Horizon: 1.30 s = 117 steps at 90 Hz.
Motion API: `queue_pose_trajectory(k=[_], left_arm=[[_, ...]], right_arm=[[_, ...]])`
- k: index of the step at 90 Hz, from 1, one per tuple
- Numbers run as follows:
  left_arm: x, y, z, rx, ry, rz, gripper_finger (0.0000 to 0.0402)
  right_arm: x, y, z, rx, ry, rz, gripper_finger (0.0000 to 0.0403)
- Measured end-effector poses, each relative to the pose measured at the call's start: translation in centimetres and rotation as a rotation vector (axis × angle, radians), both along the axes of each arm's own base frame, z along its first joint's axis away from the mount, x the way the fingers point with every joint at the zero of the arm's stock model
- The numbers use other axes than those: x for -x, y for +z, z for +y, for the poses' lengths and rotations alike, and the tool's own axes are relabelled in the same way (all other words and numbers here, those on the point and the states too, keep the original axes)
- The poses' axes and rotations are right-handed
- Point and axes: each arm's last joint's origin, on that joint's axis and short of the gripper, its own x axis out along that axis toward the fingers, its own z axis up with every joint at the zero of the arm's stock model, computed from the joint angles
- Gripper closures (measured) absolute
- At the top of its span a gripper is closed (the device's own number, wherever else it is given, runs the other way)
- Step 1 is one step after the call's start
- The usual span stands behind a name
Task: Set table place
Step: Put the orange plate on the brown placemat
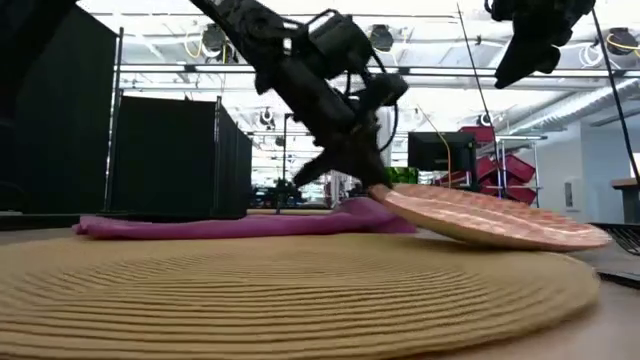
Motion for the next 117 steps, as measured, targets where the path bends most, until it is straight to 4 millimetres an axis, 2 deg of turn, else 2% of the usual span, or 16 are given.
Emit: queue_pose_trajectory(k=[16, 29, 41, 65, 76, 94, 117], left_arm=[[0.7, 1.3, 0.0, -0.029, 0.016, 0.012, 0.0401], [0.6, 1.4, -0.1, 0.003, -0.005, -0.002, 0.0401], [1.5, 1.0, -0.5, 0.017, -0.020, 0.094, 0.0401], [3.1, 3.7, -2.7, -0.023, -0.039, 0.133, 0.0401], [4.3, 3.6, -4.4, -0.037, -0.046, 0.244, 0.0401], [6.2, 2.0, -7.2, -0.020, -0.053, 0.366, 0.0401], [7.3, 1.5, -8.5, -0.046, -0.029, 0.436, 0.0401]], right_arm=[[0.2, -0.1, 0.0, -0.015, -0.011, 0.018, 0.0255], [0.2, -0.2, 0.0, -0.020, -0.017, 0.020, 0.0255], [0.3, -0.3, 0.1, -0.025, -0.017, 0.036, 0.0255], [0.5, -0.4, 0.1, -0.030, -0.017, 0.064, 0.0255], [0.5, -0.4, 0.1, -0.030, -0.017, 0.063, 0.0255], [0.5, -0.4, 0.1, -0.030, -0.017, 0.063, 0.0255], [0.5, -0.4, 0.1, -0.034, -0.022, 0.061, 0.0255]])
